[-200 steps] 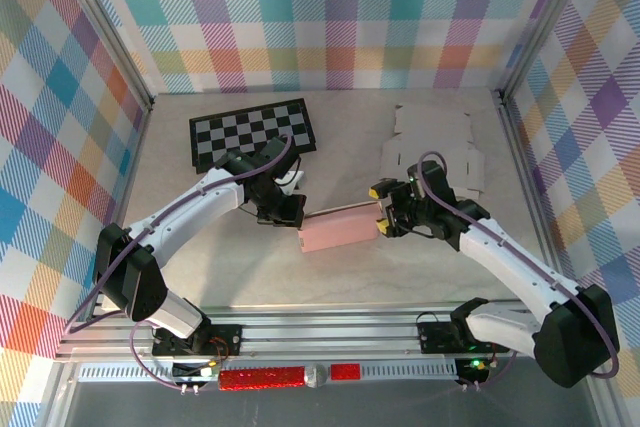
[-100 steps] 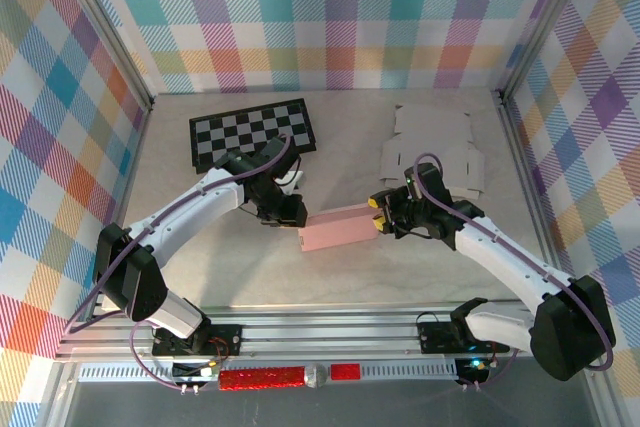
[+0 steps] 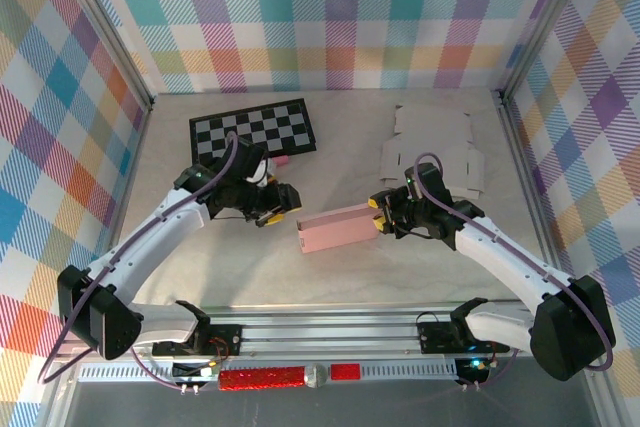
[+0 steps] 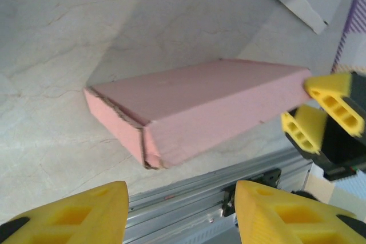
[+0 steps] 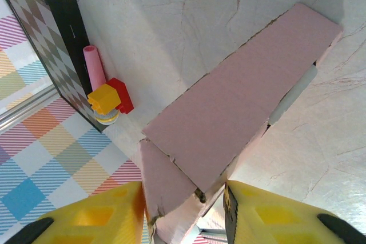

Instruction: Fold the paper box

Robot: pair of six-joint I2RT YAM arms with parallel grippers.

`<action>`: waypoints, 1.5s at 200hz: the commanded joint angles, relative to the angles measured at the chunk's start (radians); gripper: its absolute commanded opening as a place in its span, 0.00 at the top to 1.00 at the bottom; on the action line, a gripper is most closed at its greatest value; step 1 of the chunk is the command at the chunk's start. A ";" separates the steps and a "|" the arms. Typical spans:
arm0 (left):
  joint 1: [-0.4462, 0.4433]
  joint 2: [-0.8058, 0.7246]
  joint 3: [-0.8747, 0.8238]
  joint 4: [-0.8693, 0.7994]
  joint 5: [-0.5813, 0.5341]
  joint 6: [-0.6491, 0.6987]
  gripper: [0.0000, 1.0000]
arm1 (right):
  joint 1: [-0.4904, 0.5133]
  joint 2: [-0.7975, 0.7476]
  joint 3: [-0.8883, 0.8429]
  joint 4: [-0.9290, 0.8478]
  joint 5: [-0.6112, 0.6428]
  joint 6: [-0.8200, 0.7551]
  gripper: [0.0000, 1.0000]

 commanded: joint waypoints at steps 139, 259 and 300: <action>0.015 0.019 -0.167 0.159 0.092 -0.117 0.67 | -0.006 0.007 -0.023 -0.061 -0.007 -0.014 0.61; 0.009 0.004 -0.226 0.133 0.059 -0.058 0.77 | -0.006 -0.004 -0.031 -0.087 -0.017 -0.014 0.61; -0.004 0.016 -0.234 0.120 0.041 -0.035 0.79 | -0.024 -0.017 0.044 -0.169 -0.010 -0.120 0.51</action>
